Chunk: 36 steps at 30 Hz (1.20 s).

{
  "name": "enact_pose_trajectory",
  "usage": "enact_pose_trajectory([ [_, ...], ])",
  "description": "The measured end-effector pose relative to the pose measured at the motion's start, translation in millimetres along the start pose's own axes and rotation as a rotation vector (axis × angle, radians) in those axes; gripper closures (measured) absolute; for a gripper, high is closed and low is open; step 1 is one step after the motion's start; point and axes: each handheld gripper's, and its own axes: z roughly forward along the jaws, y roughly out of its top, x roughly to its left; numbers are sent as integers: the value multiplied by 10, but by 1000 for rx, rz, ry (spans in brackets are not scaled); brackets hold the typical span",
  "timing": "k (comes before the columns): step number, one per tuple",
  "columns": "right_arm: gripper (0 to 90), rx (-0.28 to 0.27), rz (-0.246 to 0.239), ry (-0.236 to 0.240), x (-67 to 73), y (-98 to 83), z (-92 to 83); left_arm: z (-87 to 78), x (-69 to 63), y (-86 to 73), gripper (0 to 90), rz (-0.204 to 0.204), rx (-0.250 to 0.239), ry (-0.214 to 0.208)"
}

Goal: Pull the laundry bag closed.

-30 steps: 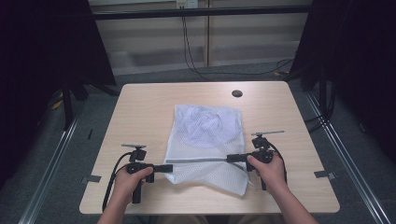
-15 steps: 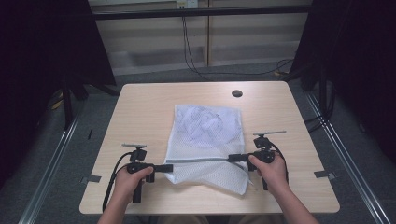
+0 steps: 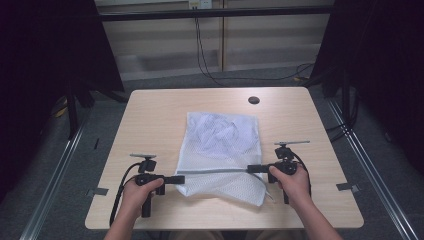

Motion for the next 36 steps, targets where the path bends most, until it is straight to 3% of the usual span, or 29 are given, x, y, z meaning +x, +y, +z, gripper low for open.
enact_pose_trajectory([
  [18,871,-9,8,-7,-8,-19,-45,-24,-11,4,880,-7,-18,-5],
  [25,871,-14,8,-8,-9,-26,-63,-32,-11,15,880,23,-9,4],
  [36,871,-22,12,-18,-31,-29,-100,-39,-16,16,880,20,-14,10],
])
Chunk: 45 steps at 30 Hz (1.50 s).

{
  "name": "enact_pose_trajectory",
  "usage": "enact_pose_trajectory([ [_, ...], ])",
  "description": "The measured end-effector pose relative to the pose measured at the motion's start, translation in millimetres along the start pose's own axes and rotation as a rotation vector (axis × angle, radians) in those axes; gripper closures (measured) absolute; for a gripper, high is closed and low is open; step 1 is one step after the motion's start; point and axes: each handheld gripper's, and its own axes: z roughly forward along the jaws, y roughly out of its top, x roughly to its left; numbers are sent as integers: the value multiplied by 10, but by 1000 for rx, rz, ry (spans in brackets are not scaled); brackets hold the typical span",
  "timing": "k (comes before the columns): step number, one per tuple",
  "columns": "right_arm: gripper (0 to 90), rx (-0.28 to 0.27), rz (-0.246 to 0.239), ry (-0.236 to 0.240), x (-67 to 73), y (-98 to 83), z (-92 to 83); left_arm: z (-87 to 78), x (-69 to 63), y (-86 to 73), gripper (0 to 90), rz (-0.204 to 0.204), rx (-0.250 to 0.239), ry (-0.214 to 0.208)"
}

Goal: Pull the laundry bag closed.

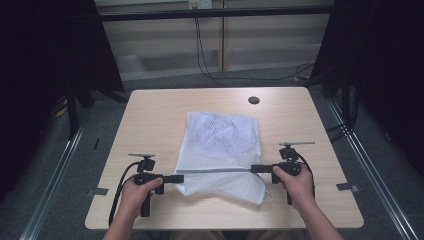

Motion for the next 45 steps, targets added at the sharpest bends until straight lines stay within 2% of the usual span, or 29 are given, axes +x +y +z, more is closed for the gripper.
enact_pose_trajectory([
  [4,871,-4,5,-5,-18,1,-21,-8,0,0,880,-7,-2,4],
  [7,871,-11,12,-9,-36,5,-46,-18,12,4,879,6,-1,6],
  [12,871,-11,12,-7,-32,4,-52,-12,3,2,880,-8,-5,3],
  [21,871,-26,17,-29,-71,9,-114,-51,24,3,880,3,-5,30],
  [30,871,-37,27,-44,-94,10,-154,-49,15,-1,881,-15,-1,27],
  [36,871,-43,26,-71,-98,8,-169,-50,22,-4,881,-9,-1,38],
  [42,870,-48,7,-84,-86,11,-172,-36,7,-4,871,3,3,25],
  [43,862,-57,-18,-108,-66,13,-178,-29,-6,-6,760,25,-17,27],
  [44,828,-64,-35,-123,-58,14,-182,-31,-6,-2,709,48,-10,35],
  [45,773,-85,-41,-130,-56,15,-189,-31,-6,-2,678,48,-10,35],
])
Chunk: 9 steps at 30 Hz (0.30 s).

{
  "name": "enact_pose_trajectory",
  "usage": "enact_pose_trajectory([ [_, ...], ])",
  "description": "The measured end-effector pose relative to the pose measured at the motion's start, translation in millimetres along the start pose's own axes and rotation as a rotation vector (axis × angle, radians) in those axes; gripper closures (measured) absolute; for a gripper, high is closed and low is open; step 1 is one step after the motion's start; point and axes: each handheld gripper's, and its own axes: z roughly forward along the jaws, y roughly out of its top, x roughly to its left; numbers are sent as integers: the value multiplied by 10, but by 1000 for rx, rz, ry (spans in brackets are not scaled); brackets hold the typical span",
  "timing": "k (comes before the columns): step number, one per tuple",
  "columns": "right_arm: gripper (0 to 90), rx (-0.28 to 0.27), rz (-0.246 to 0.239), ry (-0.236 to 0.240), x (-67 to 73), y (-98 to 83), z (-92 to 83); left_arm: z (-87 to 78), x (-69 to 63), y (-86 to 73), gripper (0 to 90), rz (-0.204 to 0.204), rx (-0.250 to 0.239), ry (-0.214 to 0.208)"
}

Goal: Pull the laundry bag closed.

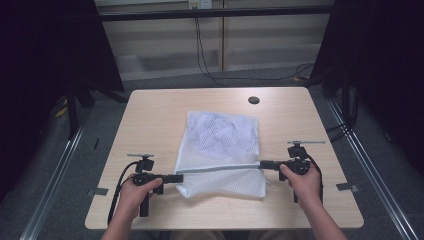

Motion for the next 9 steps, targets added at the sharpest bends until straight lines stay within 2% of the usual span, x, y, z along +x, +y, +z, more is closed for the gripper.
enact_pose_trajectory([
  [1,773,0,0,0,0,0,0,1,-15,3,627,-2,-4,-6],
  [2,746,-19,-7,-8,0,1,-5,-3,-20,9,627,18,-17,-18],
  [4,649,-48,-16,-11,7,4,-5,-5,-51,37,457,17,-37,-12],
  [6,555,-70,-38,-44,9,2,8,-14,-66,67,320,65,-62,-12],
  [7,555,-70,-38,-44,9,2,8,-14,-66,67,280,65,-62,-12],
  [8,478,-86,-49,-58,3,4,18,-18,-75,86,242,83,-56,0],
  [9,478,-86,-49,-58,3,4,18,-18,-75,86,224,83,-56,0],
])
